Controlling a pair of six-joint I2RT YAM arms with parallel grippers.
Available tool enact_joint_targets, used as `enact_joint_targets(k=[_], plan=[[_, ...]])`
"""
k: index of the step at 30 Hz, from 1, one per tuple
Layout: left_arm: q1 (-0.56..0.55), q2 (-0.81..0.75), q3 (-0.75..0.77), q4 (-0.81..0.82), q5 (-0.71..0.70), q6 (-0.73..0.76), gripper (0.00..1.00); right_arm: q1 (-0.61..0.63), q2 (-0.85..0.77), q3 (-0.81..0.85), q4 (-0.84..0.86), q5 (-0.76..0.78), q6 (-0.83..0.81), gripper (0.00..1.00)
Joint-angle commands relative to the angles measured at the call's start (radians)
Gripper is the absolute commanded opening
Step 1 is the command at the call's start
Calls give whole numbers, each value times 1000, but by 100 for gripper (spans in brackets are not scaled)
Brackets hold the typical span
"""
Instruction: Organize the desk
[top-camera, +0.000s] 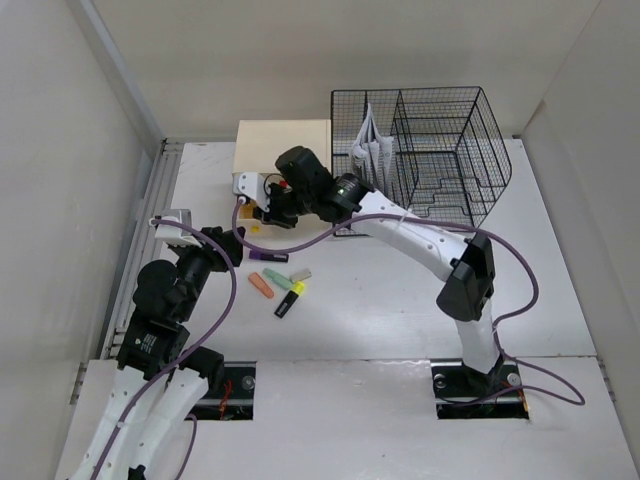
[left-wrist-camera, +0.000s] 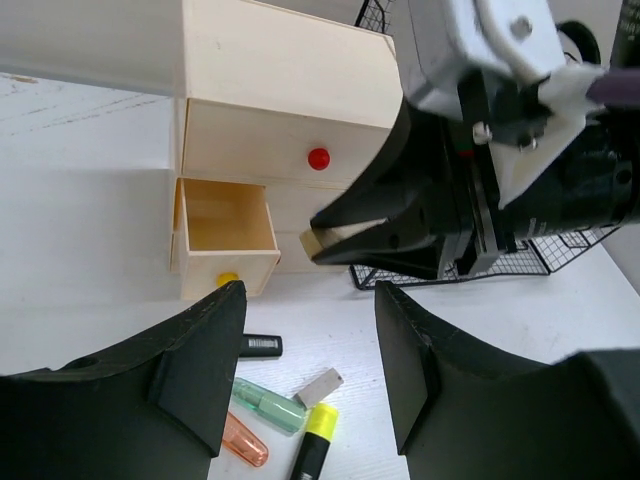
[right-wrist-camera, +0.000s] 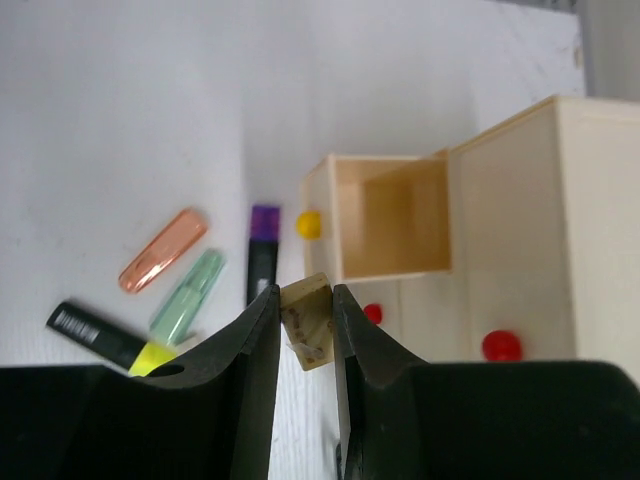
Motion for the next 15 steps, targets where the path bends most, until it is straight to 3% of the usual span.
enact_joint_targets(k=[1, 11, 15], plan=[[-2, -1, 8, 38, -12, 10, 51, 10, 44, 65, 116, 28, 57, 14], [-2, -10, 8, 28, -23, 10, 51, 10, 202, 215, 178, 123, 132, 14], [-2, -10, 8, 28, -23, 10, 51, 10, 236, 215, 218, 170, 152, 20]])
